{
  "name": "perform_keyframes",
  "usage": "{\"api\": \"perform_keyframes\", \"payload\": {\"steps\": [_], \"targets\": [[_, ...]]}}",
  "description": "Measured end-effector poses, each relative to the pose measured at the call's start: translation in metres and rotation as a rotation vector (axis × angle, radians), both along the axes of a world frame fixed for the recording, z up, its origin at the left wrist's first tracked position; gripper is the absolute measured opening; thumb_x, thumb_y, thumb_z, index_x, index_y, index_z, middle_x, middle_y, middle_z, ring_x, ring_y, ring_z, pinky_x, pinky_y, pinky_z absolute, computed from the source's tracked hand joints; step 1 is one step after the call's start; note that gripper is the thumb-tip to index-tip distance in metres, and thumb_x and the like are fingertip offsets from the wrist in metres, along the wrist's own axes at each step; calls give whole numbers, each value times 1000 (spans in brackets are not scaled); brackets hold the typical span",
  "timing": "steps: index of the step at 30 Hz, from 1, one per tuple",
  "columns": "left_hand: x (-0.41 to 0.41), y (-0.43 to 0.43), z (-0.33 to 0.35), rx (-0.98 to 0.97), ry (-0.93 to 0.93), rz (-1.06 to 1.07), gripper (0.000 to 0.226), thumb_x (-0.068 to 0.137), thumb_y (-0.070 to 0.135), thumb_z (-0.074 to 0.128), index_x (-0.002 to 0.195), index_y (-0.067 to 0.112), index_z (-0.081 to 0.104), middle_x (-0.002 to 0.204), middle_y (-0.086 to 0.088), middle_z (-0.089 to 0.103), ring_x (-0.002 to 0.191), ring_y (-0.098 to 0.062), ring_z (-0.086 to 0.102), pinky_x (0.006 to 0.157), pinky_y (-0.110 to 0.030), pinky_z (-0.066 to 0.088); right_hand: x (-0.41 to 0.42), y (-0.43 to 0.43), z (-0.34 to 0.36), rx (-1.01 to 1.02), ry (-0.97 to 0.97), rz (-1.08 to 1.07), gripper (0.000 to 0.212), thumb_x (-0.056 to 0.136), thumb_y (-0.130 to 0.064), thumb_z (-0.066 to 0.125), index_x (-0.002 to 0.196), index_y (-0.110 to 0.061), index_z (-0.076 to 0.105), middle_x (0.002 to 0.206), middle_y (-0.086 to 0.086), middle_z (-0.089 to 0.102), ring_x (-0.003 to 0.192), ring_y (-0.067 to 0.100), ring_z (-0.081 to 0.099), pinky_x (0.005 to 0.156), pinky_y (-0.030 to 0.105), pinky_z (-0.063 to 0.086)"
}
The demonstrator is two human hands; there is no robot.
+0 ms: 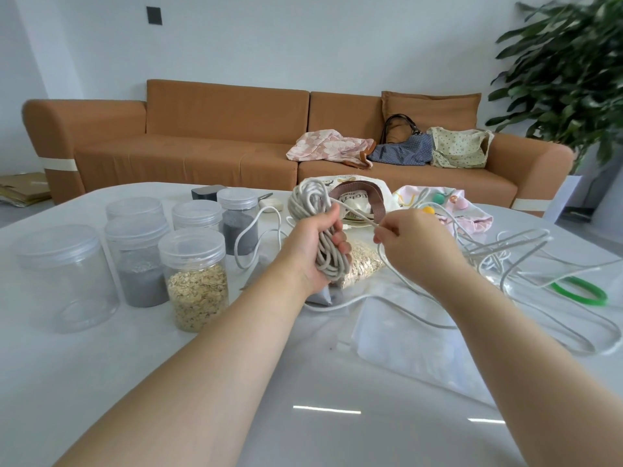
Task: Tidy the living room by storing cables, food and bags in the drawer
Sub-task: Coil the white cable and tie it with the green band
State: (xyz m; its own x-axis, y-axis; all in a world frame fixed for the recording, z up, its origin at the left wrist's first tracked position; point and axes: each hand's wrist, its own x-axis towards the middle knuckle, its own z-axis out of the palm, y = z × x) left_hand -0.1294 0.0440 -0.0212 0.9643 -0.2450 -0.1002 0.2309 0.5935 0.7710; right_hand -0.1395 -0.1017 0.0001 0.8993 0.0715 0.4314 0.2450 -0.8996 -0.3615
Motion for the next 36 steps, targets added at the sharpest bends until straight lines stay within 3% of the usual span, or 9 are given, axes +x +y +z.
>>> {"api": "perform_keyframes", "payload": {"steps": [5, 10, 13, 17, 20, 24, 27, 32, 36], "targets": [[2, -4, 1, 177, -80, 269, 23, 91, 28, 61, 78, 9, 64, 43, 2, 45, 38, -12, 46, 47, -24, 38, -10, 9, 8, -16, -89, 55, 32, 94, -26, 50, 72, -7, 64, 65, 8, 60, 67, 29, 55, 58, 32, 41], [2, -4, 4, 36, -73, 199, 22, 92, 30, 58, 94, 9, 64, 46, 4, 45, 40, -8, 47, 45, -20, 39, -17, 14, 10, -45, 60, 205, 29, 92, -12, 46, 68, -20, 60, 57, -8, 46, 57, 13, 45, 55, 29, 37], [2, -3, 3, 34, -64, 231, 19, 92, 26, 59, 82, 10, 64, 46, 3, 44, 39, -8, 47, 45, -20, 37, -16, 16, 7, -71, 65, 250, 30, 90, -13, 49, 64, -22, 60, 61, -7, 49, 65, 19, 49, 64, 33, 45], [5, 0, 3, 58, -77, 315, 30, 90, 21, 61, 64, 11, 54, 44, 1, 46, 38, -10, 47, 40, -15, 37, -14, 15, 8, -119, 104, 230, 35, 94, -27, 52, 62, -18, 61, 54, -6, 47, 53, 12, 45, 63, 31, 43], [4, 1, 5, -26, -80, 261, 30, 91, 23, 60, 65, 12, 52, 54, 1, 56, 50, -10, 57, 52, -22, 46, -13, 15, 7, -178, 156, 211, 37, 96, -31, 49, 61, -19, 59, 55, -7, 49, 55, 10, 47, 62, 30, 42], [-2, -1, 7, -222, -117, 170, 26, 98, 23, 48, 74, 11, 50, 60, 1, 66, 65, -13, 70, 82, -34, 49, -12, 13, 6, -164, 201, 211, 29, 93, -12, 46, 73, -19, 66, 63, -10, 48, 59, 4, 43, 63, 30, 41], [-2, 4, 7, -281, -108, 147, 41, 98, 28, 46, 61, 12, 53, 49, 4, 54, 55, -10, 63, 71, -30, 53, -10, 9, 6, -139, 197, 187, 27, 94, -14, 49, 72, -17, 65, 62, -9, 48, 57, 11, 45, 55, 28, 37], [2, 14, 9, -263, -78, 170, 35, 98, 28, 45, 65, 17, 42, 41, 8, 39, 37, -4, 41, 55, -19, 38, -7, 5, 9, -148, 138, -42, 55, 84, -55, 58, 57, -7, 51, 54, 4, 46, 53, 23, 46, 47, 26, 32], [5, 18, 13, -151, -49, 218, 32, 97, 24, 51, 66, 15, 43, 40, 7, 38, 33, -5, 35, 43, -15, 36, -12, 6, 9, -255, 97, -27, 30, 93, -35, 54, 76, -11, 60, 76, 2, 57, 76, 25, 56, 60, 29, 40]]}}
